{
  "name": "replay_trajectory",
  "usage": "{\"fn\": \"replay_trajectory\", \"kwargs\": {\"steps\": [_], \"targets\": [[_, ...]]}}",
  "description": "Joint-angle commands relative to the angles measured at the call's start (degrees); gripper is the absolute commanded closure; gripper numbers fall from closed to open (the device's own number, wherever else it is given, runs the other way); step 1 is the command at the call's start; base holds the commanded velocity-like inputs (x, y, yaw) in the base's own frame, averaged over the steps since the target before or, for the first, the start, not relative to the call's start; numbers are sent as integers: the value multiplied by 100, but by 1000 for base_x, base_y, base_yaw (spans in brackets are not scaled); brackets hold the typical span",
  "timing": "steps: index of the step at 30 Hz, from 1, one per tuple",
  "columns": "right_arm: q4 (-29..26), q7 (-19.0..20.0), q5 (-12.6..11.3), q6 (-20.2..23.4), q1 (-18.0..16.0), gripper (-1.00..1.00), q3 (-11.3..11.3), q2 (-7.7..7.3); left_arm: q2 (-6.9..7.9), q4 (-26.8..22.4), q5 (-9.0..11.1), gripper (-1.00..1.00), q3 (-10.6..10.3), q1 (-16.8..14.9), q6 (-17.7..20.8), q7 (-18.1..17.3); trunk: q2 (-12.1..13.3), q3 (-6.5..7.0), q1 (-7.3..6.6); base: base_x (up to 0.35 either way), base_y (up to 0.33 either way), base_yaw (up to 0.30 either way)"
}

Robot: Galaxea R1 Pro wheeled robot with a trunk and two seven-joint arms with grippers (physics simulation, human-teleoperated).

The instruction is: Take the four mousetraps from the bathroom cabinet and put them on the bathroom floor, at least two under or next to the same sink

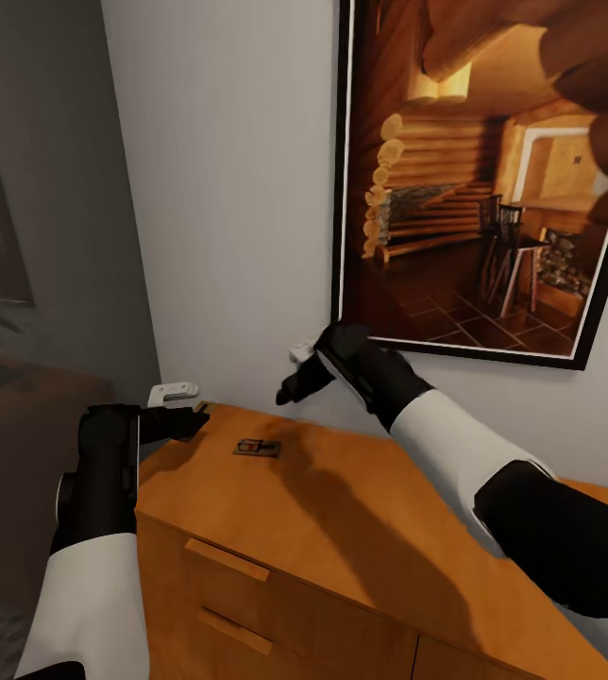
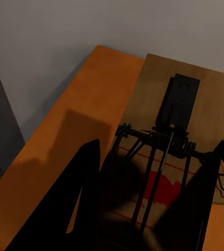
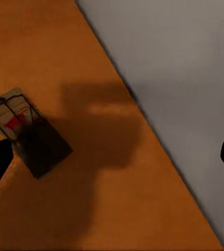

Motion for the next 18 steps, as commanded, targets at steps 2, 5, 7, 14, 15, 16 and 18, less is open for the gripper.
{"fn": "replay_trajectory", "kwargs": {"steps": [2, 5, 7, 14, 15, 16, 18], "targets": [[-216, 366, -24, 25, -9, -100, 395, 0, -4, -5, -60, 100, 14, -7, 12, -57, -4, -7, 0, 0, 0, 0], [-556, 981, 8, 25, -12, -100, 1022, 0, 0, -4, -61, 100, 18, -7, 12, -57, -4, -7, 0, 0, 0, 0], [-645, 1180, 21, 25, -12, -100, 1215, 0, 1, -5, -61, 100, 19, -7, 12, -59, -4, -7, 0, 0, 0, 0], [-817, 1513, -14, 25, -13, -100, 1495, 0, 6, -4, -61, 100, 26, -7, 12, -64, -4, -7, 0, 0, 0, 0], [-824, 1532, -16, 25, -13, -100, 1506, 0, 7, -2, -61, 100, 25, -7, 12, -65, -4, -7, 0, 0, 0, 0], [-831, 1547, -18, 25, -13, -100, 1514, 0, 8, -1, -61, 100, 26, -7, 12, -65, -4, -7, 0, 0, 0, 0], [-839, 1569, -19, 25, -13, -100, 1527, 0, 10, 0, -61, 100, 24, -7, 12, -65, -4, -7, 0, 0, 0, 0]]}}
